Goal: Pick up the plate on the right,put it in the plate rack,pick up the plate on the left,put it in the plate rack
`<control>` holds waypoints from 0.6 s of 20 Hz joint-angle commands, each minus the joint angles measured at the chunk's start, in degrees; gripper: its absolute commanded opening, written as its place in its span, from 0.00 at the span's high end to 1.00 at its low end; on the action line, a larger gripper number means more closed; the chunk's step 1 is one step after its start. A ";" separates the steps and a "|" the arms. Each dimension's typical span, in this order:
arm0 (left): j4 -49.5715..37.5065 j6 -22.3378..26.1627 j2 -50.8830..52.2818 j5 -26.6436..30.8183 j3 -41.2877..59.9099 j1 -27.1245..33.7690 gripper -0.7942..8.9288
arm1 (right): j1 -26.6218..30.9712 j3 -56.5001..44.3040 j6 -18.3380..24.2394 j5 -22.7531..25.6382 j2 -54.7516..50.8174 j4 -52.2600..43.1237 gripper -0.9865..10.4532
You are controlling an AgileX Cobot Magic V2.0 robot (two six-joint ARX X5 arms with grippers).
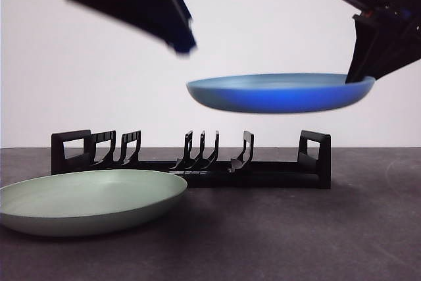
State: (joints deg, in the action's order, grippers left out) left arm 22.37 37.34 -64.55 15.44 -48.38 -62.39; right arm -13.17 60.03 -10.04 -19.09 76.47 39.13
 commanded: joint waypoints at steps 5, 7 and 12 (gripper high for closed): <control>-5.05 5.38 -7.80 5.20 0.26 -2.82 0.60 | -0.90 2.36 1.20 -1.57 0.26 6.19 0.92; -5.73 5.64 -9.35 4.46 0.26 -2.84 0.60 | -0.94 2.36 2.43 -3.23 0.26 7.96 0.92; -7.54 6.29 -10.97 2.27 0.24 -2.78 0.71 | -1.27 2.36 2.69 -3.54 0.26 9.20 0.92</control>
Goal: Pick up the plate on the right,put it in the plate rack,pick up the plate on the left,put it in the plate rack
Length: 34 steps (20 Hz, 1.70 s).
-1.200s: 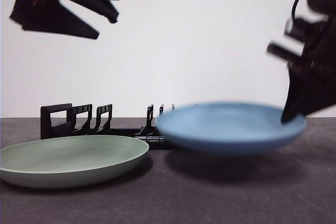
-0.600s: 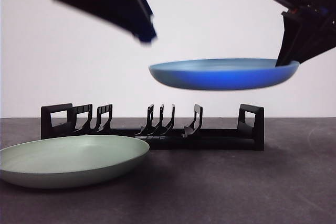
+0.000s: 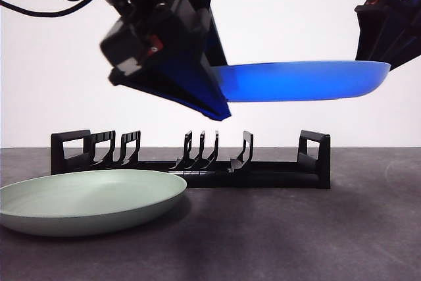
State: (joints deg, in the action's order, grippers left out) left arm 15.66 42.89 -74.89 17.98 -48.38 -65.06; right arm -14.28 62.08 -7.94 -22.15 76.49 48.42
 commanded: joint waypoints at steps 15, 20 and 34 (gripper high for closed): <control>-2.25 -1.66 -0.96 -1.57 0.24 0.26 0.93 | 0.02 1.81 2.05 -0.17 -2.08 -4.02 0.67; -9.68 -18.75 0.31 -1.51 0.24 2.10 0.93 | 0.02 1.90 -0.55 0.15 -10.03 -18.34 0.67; -14.93 -46.27 11.02 -31.67 0.24 33.14 0.93 | -0.04 1.90 -1.20 7.50 -16.06 -24.76 0.67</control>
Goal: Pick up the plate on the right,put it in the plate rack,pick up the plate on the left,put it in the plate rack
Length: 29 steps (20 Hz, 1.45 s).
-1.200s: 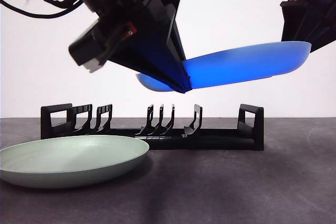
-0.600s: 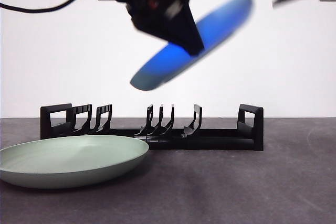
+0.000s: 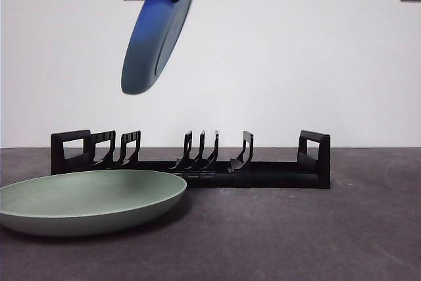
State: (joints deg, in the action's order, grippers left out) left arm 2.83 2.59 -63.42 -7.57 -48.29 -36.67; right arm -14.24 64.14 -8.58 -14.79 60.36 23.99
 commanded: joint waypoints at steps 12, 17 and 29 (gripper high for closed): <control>-10.93 -13.60 -6.38 -25.62 0.15 24.41 0.93 | -0.11 -0.15 -0.61 0.15 0.42 0.04 0.67; -12.70 -13.49 -10.67 -28.76 0.15 27.71 0.93 | -0.11 -0.15 -0.68 0.13 1.27 0.09 0.67; -15.17 -12.52 -14.73 -32.89 0.15 28.94 0.93 | -0.11 -0.15 -0.83 0.15 3.80 0.07 0.67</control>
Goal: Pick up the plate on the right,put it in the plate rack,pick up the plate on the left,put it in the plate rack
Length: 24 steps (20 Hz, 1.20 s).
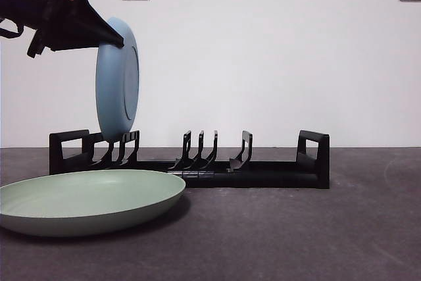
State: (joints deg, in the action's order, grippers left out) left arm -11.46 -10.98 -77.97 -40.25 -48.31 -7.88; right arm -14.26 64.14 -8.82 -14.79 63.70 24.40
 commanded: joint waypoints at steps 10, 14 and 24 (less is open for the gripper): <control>-0.24 3.04 -4.37 2.23 0.17 0.46 0.93 | -0.09 -0.15 -0.57 0.15 0.85 -0.83 0.67; 0.90 3.72 -5.68 3.67 0.17 0.46 0.93 | -0.09 -0.15 -0.57 0.15 0.92 -0.83 0.67; 5.22 5.55 -5.84 4.31 0.17 0.31 0.67 | -0.09 -0.15 -0.79 0.07 0.96 -0.74 0.67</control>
State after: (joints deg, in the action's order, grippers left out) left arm -6.07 -6.44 -83.53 -36.01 -48.34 -7.64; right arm -14.26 64.14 -9.17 -14.81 64.34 23.99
